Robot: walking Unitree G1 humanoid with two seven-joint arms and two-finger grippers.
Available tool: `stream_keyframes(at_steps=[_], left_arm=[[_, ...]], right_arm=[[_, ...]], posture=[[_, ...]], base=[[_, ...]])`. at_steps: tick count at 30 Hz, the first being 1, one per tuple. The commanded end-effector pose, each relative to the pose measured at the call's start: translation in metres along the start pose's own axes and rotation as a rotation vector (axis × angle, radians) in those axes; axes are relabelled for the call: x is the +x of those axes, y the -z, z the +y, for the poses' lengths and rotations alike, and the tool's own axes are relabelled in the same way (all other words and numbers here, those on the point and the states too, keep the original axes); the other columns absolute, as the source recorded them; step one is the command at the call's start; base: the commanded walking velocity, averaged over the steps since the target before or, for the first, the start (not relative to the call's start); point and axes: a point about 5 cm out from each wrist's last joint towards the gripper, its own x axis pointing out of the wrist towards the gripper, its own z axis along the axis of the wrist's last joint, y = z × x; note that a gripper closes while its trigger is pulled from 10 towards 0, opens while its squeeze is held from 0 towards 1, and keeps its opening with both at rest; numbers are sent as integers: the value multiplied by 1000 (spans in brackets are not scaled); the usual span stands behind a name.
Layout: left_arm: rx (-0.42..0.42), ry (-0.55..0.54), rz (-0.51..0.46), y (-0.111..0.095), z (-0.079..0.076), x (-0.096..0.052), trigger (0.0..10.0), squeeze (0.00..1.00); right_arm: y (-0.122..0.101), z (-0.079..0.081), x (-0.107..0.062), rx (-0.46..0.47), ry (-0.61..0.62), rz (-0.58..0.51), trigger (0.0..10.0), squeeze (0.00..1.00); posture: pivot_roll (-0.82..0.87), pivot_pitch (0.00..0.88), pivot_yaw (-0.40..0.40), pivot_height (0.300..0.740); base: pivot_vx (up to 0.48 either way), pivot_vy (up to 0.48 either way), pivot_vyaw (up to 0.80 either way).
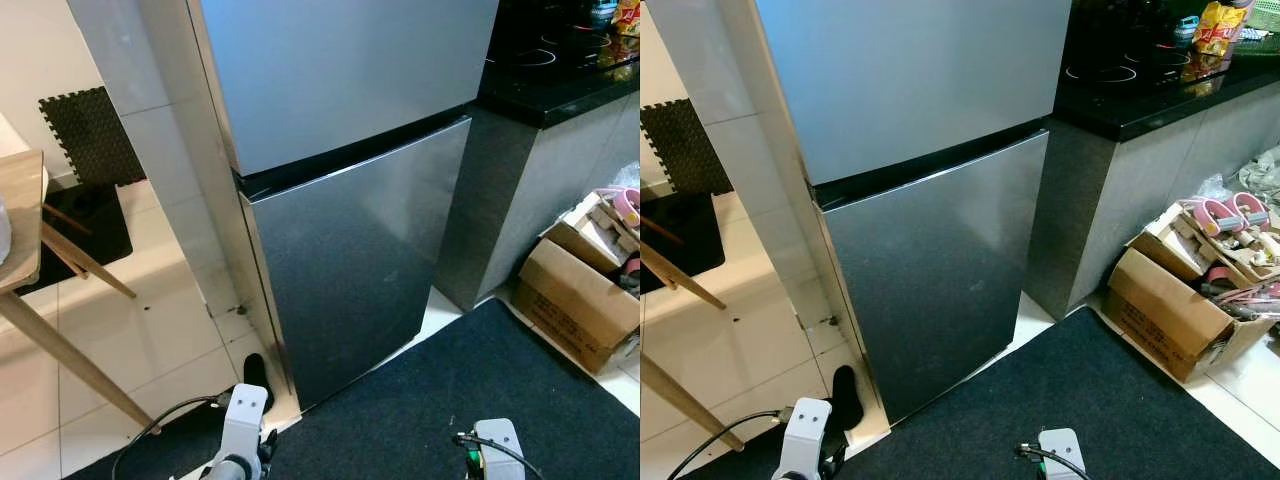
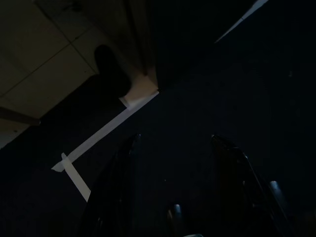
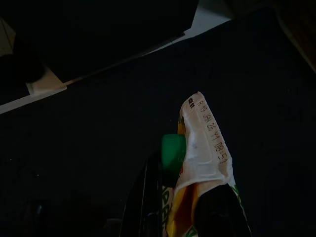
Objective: Restocking fridge
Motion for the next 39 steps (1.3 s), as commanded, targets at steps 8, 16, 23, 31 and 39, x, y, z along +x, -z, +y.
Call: stream_keyframes(at_steps=[8, 16, 23, 31, 39], left_arm=[[-6, -14, -10, -1, 4, -1, 10000, 0], [-5, -12, -16, -1, 5, -1, 10000, 0], [13, -1, -22, -2, 5, -1, 10000, 0], [32, 28, -53, -8, 2, 0, 10000, 0], [54, 44, -69, -11, -1, 1, 10000, 0]], right_arm=[[-1, 1, 0, 11, 3, -14, 10000, 0], [1, 2, -1, 21, 4, -9, 10000, 0], [3, 2, -1, 31, 7, -2, 10000, 0], [6, 4, -2, 45, 11, 3, 10000, 0], [6, 4, -2, 49, 14, 3, 10000, 0]], posture=[[-93, 42, 56, 740], [-90, 46, 57, 740], [-86, 48, 61, 740], [-84, 51, 66, 740], [-83, 50, 68, 740]], base=[[311, 0, 0], [299, 0, 0], [119, 0, 0], [0, 0, 0], [0, -62, 0]])
